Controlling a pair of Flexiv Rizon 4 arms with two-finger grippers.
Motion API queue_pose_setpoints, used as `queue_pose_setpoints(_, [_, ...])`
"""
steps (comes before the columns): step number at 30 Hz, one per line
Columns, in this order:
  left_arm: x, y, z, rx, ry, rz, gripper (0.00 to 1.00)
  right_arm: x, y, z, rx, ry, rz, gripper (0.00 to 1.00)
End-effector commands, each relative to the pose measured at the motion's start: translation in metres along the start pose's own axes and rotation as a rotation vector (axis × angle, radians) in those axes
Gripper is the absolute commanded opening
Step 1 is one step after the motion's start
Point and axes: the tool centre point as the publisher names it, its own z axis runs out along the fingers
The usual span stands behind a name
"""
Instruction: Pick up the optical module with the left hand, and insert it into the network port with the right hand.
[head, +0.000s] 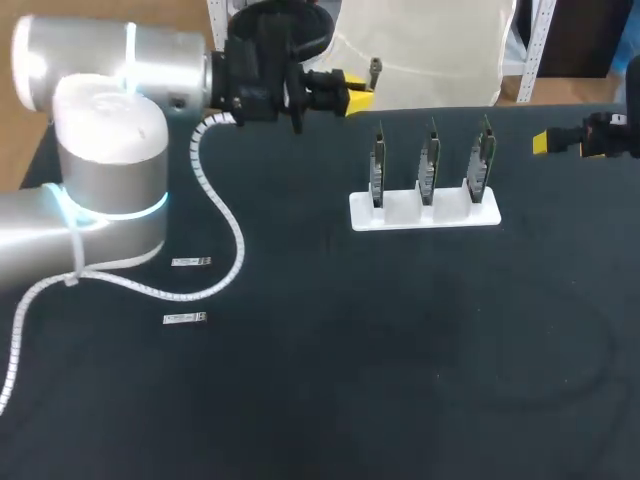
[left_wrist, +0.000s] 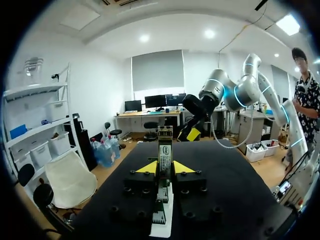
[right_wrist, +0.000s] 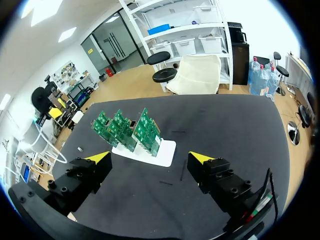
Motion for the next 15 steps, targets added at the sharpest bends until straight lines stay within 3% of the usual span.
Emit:
queue_pose_setpoints(1, [0.009, 0.01, 0.014, 0.024, -0.077, -0.005, 0.0, 0.001, 0.001, -0.001, 0.007, -0.001, 0.001, 1.0])
queue_pose_setpoints(15, [0.026, 0.012, 0.028, 0.068, -0.029, 0.021, 0.0, 0.001, 0.001, -0.001, 0.007, -0.001, 0.001, 1.0])
